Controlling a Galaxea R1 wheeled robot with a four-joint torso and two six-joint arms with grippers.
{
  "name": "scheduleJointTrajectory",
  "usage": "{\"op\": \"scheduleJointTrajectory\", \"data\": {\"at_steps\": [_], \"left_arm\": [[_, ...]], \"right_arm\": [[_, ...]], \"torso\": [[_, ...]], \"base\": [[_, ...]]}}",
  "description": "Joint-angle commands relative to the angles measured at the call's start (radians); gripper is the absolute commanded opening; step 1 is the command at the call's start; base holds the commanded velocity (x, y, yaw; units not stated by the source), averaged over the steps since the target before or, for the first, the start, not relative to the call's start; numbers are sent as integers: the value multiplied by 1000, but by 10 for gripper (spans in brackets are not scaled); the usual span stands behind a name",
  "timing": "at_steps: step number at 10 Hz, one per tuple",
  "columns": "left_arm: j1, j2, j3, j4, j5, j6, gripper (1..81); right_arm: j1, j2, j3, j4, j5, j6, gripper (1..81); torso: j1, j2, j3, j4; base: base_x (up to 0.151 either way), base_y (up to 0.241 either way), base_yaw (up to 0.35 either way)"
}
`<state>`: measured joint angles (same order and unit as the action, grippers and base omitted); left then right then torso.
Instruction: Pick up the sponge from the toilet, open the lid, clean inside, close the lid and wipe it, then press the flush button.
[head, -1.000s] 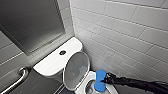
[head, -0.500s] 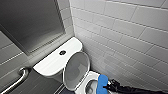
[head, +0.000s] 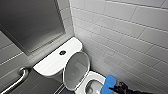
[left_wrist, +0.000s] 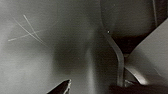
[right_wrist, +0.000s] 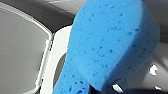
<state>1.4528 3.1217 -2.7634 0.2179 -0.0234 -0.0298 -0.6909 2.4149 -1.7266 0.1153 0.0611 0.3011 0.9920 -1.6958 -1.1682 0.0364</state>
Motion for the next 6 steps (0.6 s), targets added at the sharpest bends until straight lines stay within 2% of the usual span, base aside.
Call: {"op": "scheduleJointTrajectory", "data": {"at_steps": [1,3,6], "left_arm": [[18,6,4,3,79,2,811],[19,6,4,3,79,2,811],[19,8,5,3,79,2,811]], "right_arm": [[-5,-66,75,23,71,1,10],[-37,-75,78,23,88,1,10],[-88,-133,162,21,144,0,10]], "torso": [[0,0,0,0],[0,0,0,0],[0,0,0,0]], "base": [[0,0,0],[0,0,0],[0,0,0]]}}
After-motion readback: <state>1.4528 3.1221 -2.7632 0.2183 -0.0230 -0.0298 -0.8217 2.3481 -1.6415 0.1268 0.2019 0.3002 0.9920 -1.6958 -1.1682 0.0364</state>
